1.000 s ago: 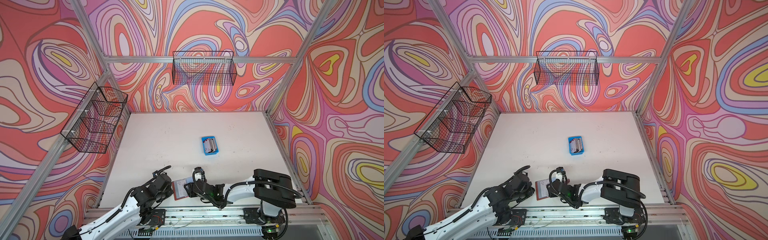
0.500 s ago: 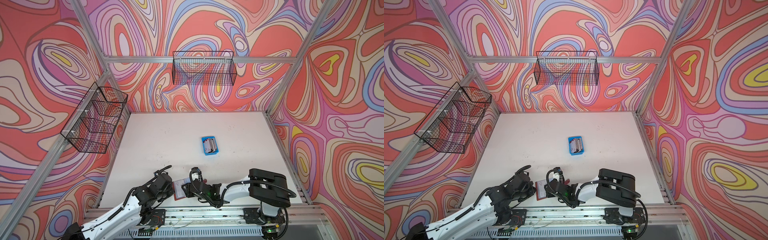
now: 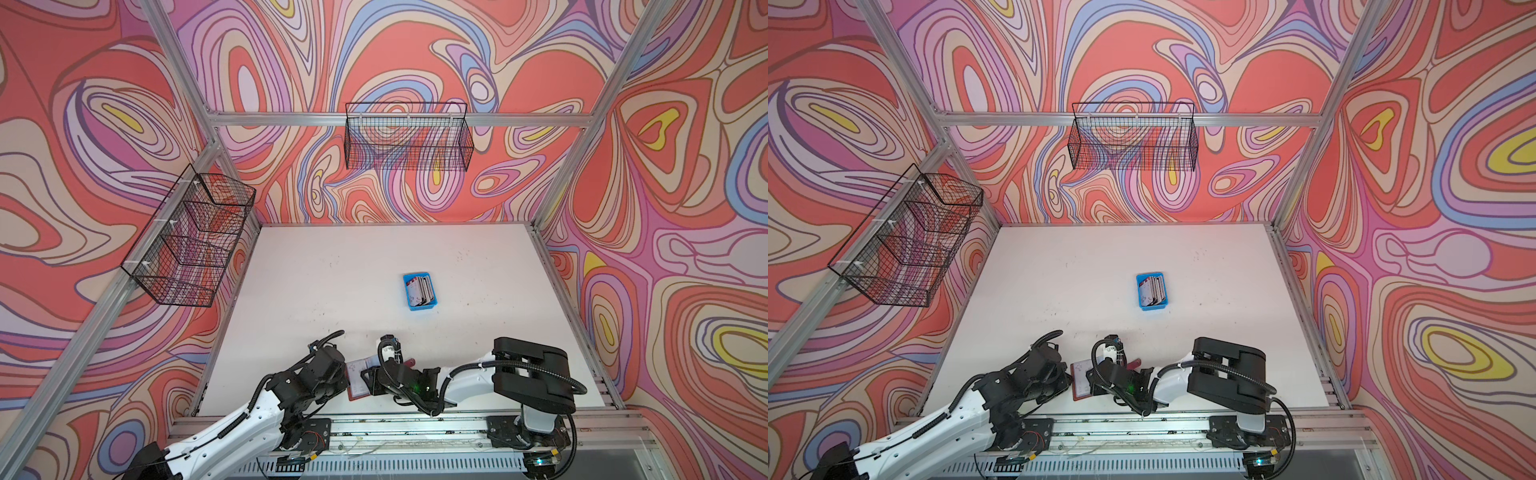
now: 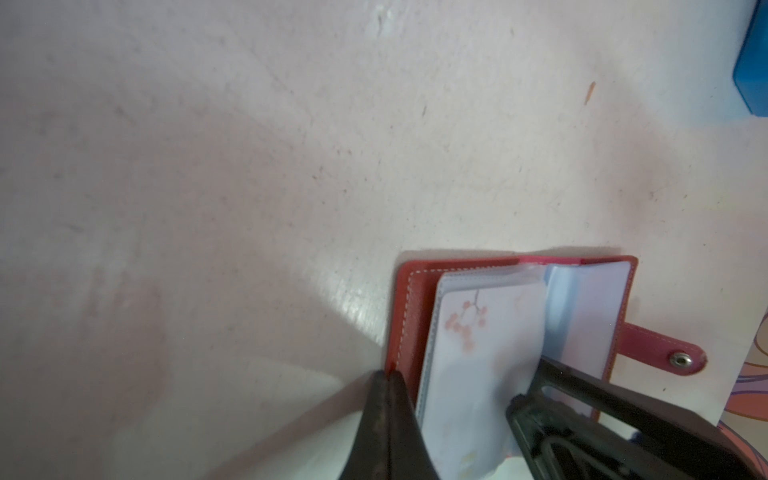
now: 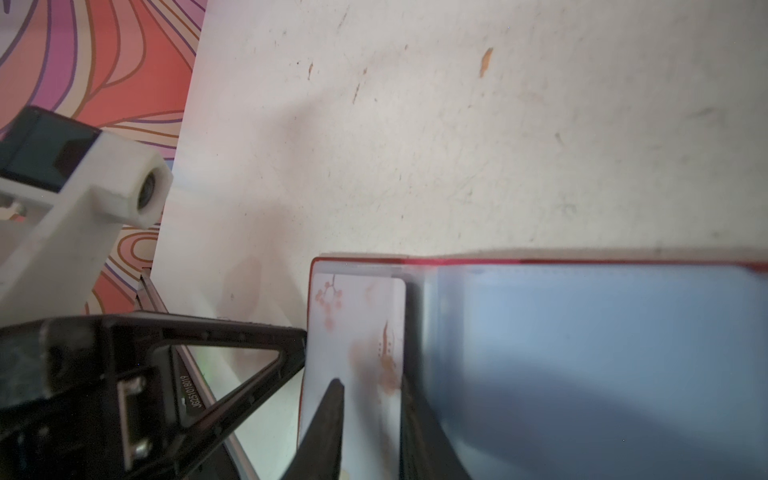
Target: Put the credit cards into the card holder
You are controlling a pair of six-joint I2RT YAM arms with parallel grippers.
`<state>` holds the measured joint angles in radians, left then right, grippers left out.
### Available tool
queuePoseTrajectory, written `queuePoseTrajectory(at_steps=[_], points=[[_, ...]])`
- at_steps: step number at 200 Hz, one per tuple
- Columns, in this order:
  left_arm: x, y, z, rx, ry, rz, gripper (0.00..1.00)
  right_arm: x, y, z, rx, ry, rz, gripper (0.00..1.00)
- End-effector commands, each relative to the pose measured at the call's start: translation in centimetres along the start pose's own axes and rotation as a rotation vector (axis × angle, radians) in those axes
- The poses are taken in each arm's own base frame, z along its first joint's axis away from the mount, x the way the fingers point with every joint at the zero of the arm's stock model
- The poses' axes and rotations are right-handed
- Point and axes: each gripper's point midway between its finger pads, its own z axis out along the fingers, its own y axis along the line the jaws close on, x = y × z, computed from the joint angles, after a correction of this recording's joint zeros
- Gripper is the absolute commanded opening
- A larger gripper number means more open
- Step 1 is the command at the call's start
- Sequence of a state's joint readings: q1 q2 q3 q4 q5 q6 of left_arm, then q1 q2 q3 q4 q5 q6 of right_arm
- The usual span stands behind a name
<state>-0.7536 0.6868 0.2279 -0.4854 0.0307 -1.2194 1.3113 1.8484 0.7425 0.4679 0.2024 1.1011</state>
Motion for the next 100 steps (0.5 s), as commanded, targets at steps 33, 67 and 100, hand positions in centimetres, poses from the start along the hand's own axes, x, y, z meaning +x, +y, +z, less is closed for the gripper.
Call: queuePoseTrajectory(at_steps=[33,67,100], points=[[0.0,0.4,-0.4,-0.016,-0.004,0.009,0.03,0.7,0.8,0.0,-0.008,0.011,0.001,0.25],[-1.0,1.0,-2.4,-0.062,-0.055,0.046,0.13,-1.6,0.5,-2.9,0.045,-0.066,-0.026,0.33],[-2.3,1.3,-4.9,-0.067,-0.136,0.134,0.2,-3.0,-1.2,-5.3,0.12,-0.127,-0.036,0.36]])
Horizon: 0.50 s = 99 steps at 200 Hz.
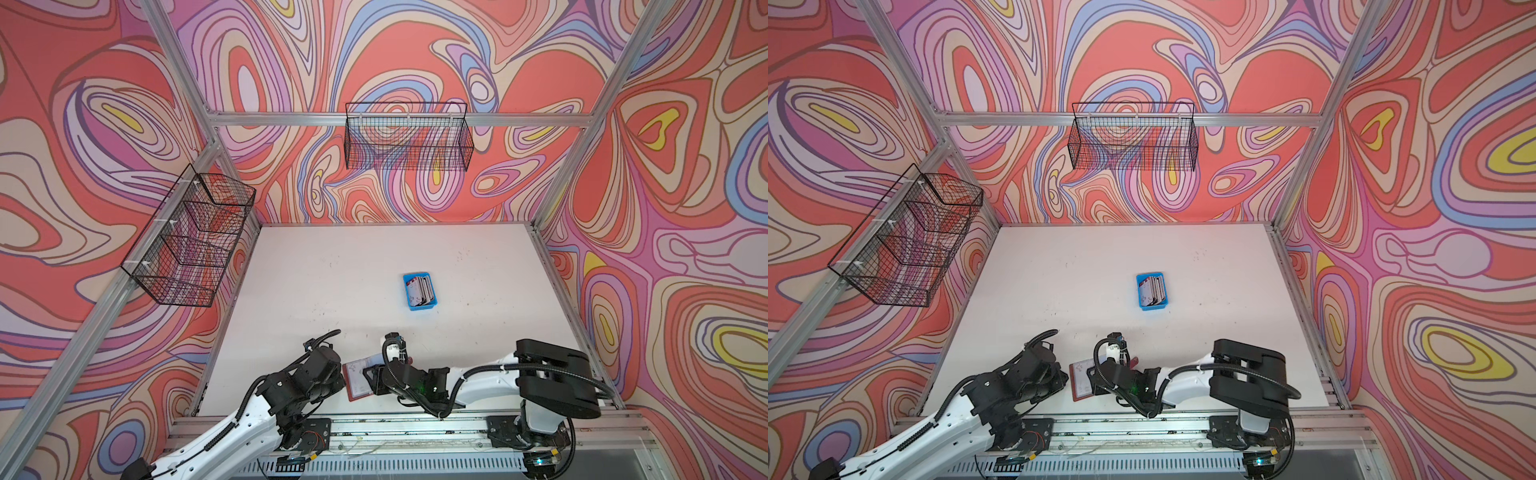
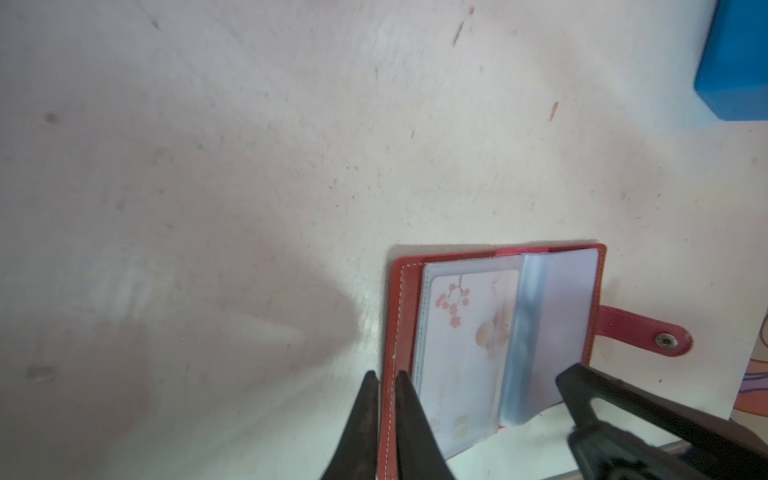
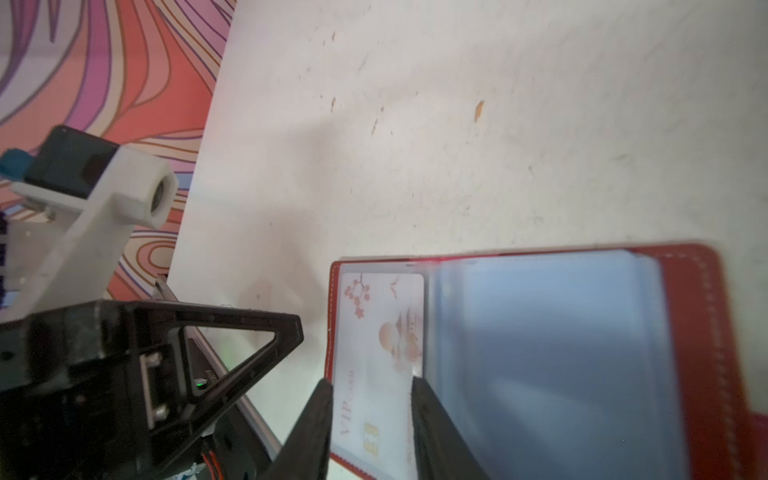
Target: Put the credit cards into the card holder
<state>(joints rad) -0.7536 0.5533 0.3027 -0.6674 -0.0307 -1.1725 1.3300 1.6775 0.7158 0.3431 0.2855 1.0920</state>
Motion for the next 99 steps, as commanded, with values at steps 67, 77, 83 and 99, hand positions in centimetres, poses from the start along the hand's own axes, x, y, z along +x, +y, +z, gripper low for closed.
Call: queuePoseTrajectory(at_steps=[67,77,83,99], points=[[-3.9,3.1,-4.9,-0.077,-0.259,0.078,0.53,-1.5,-5.8,-3.0,0.234,-0.095,-0.046,0.45],[-3.9,3.2,-4.8,-0.077,-0.264,0.074,0.55,-1.4,-6.0,-2.9,0.246,-0.09,-0.055,0.47],[-3.9,3.3,-4.8,-0.078,-0.264,0.073,0.56,-1.3,-6.1,-2.8,0.255,-0.088,-0.059,0.48],[-3.7,3.1,-4.6,-0.078,-0.247,0.084,0.57,-1.2,-6.1,-2.6,0.263,-0.08,-0.068,0.49]])
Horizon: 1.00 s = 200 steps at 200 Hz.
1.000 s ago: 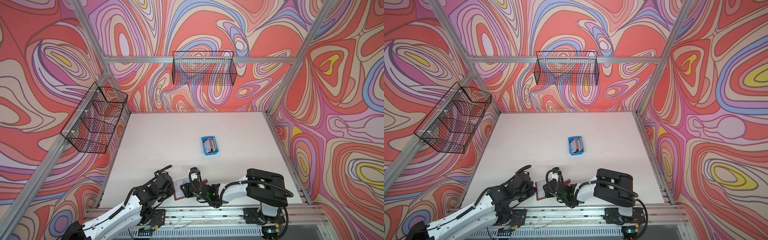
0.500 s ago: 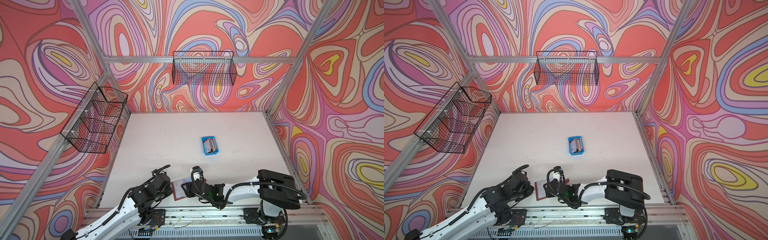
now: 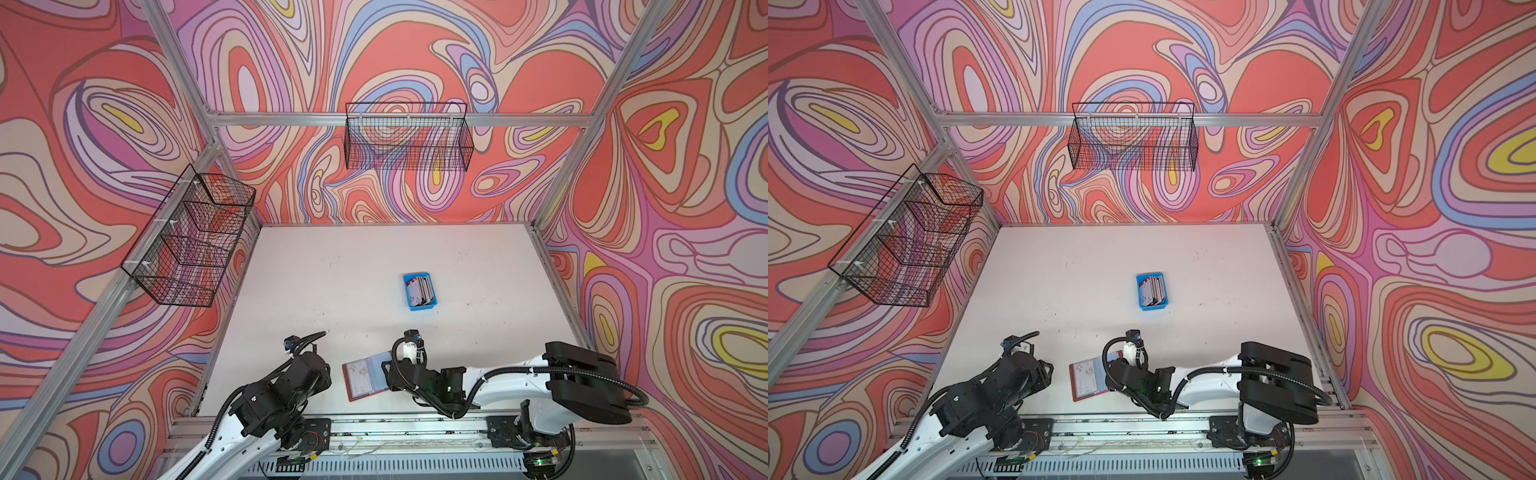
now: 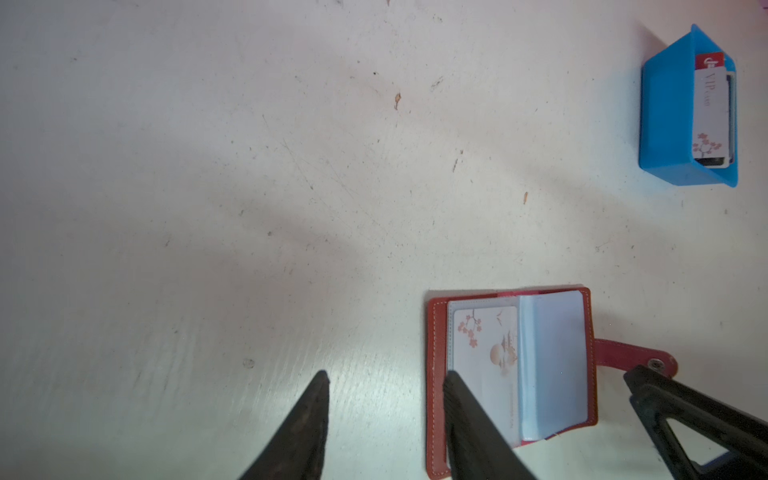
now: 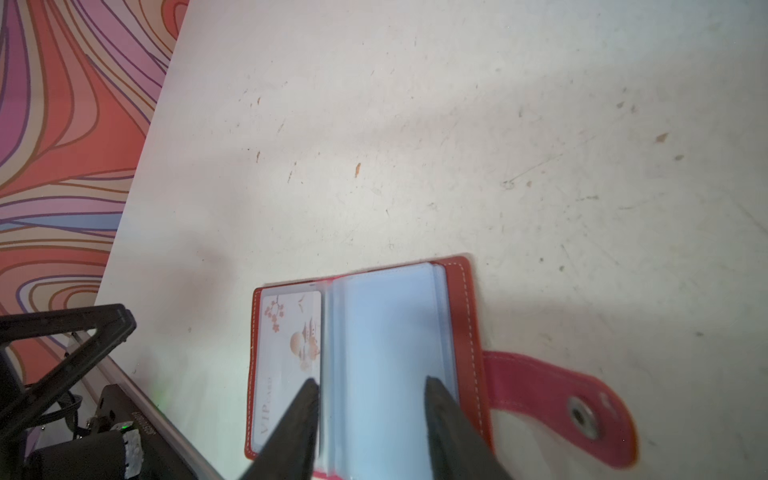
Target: Put the credit cards into the card holder
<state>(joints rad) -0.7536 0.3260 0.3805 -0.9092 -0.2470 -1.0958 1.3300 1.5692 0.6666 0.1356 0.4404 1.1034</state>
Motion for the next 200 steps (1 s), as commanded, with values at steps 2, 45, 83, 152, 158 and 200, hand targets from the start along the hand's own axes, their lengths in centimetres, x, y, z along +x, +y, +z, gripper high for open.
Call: queuePoseTrajectory(at_steps=[2,45,83,152,158,200], points=[[-0.1,1.2,-0.2,-0.041,-0.021,0.028,0.57,0.4,-1.5,0.3,0.071,-0.003,-0.03,0.49],[0.6,0.7,0.5,-0.057,0.036,0.073,0.58,0.8,-1.2,0.8,0.071,0.015,-0.05,0.5],[0.9,0.4,0.8,-0.054,0.053,0.084,0.58,1.1,-0.6,1.2,0.061,0.033,-0.066,0.48],[0.9,0.5,0.7,-0.042,0.047,0.079,0.58,1.8,-0.2,2.3,0.076,0.058,-0.098,0.47],[0.9,0.5,0.7,-0.041,0.047,0.079,0.58,1.7,-0.2,2.3,0.079,0.055,-0.097,0.47],[1.0,0.4,0.7,-0.04,0.049,0.08,0.58,1.4,-0.8,1.9,0.089,0.042,-0.086,0.47]])
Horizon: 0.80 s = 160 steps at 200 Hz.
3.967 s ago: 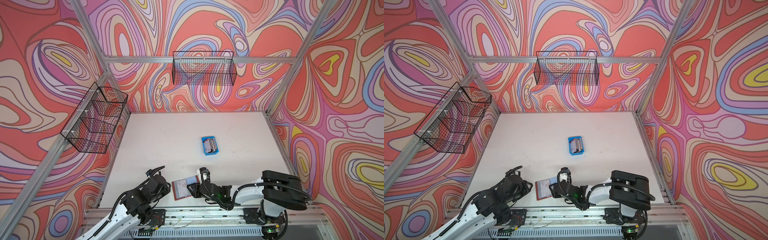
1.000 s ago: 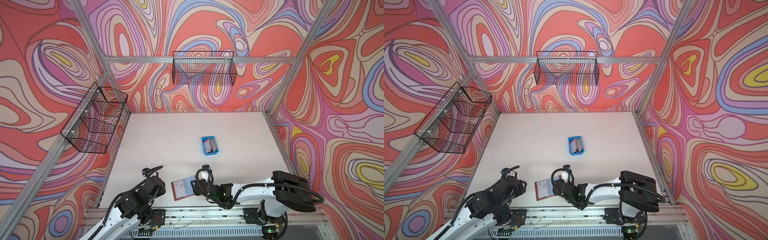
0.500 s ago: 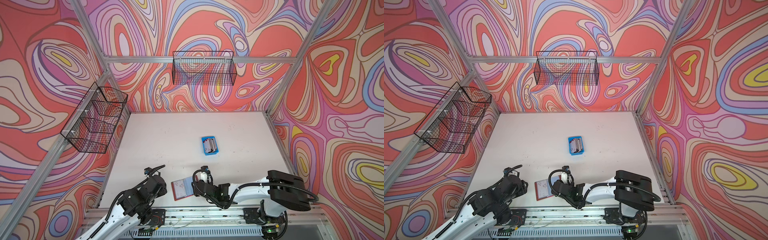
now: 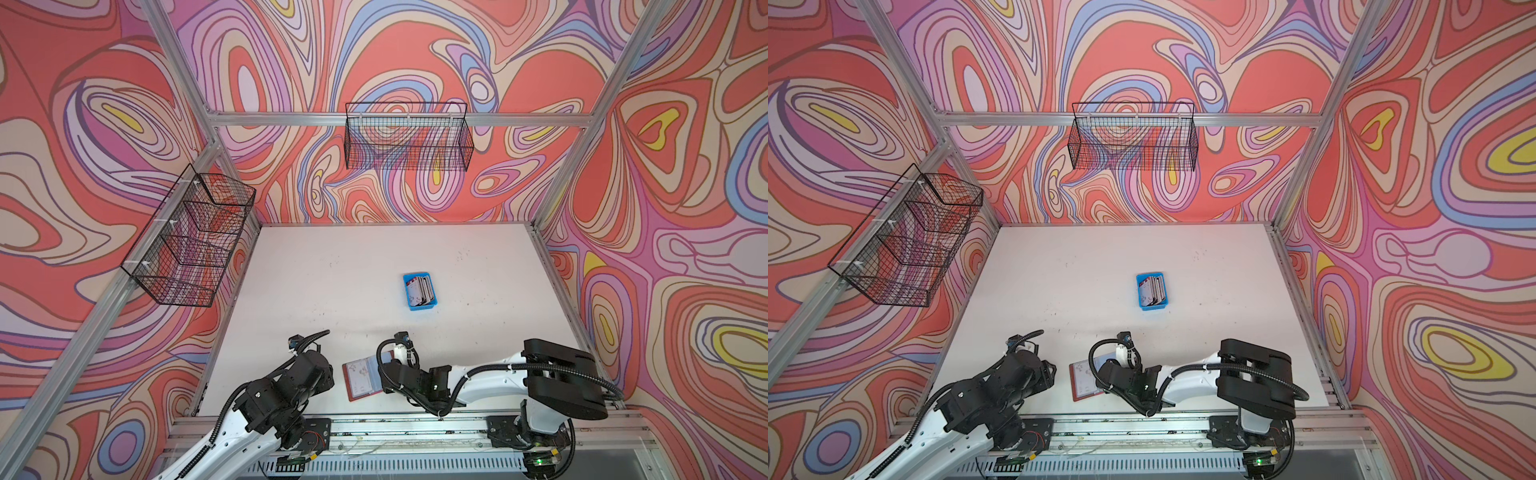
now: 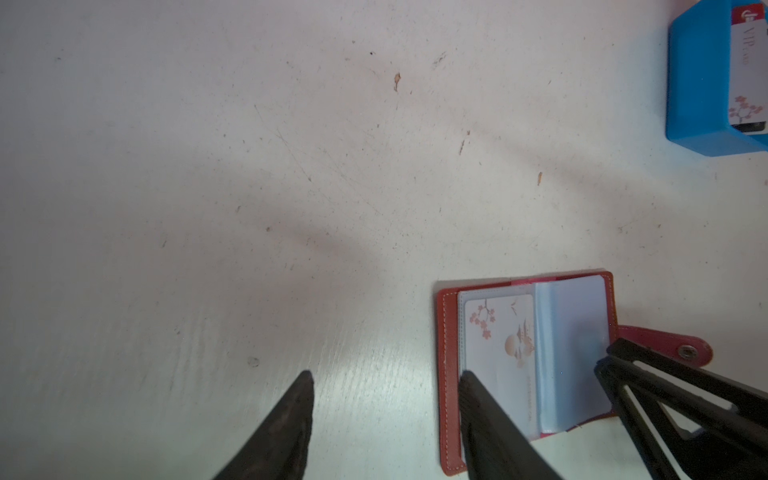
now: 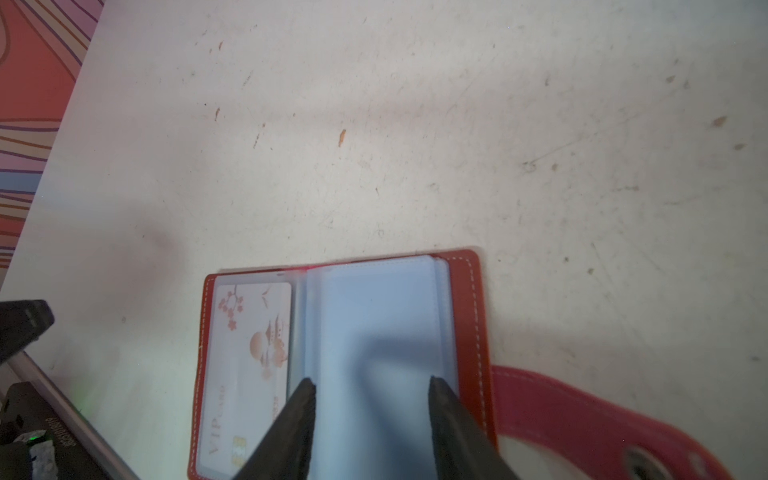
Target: Put the credit cards into the card holder
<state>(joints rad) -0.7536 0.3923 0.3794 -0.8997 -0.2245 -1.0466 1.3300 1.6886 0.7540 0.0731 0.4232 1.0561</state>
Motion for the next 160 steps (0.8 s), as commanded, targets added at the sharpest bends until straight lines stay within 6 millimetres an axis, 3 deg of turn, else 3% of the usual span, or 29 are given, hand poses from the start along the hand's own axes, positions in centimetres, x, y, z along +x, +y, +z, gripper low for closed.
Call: queuePoseTrajectory(at_steps=[1,160], points=[[0.25,0.22,0.21,-0.003,0.003,0.015,0.58,-0.09,-0.51,-0.22,0.021,-0.011,0.002,0.47],[0.27,0.15,0.22,0.001,0.004,0.016,0.58,0.55,-1.24,0.29,0.046,0.002,-0.001,0.45]])
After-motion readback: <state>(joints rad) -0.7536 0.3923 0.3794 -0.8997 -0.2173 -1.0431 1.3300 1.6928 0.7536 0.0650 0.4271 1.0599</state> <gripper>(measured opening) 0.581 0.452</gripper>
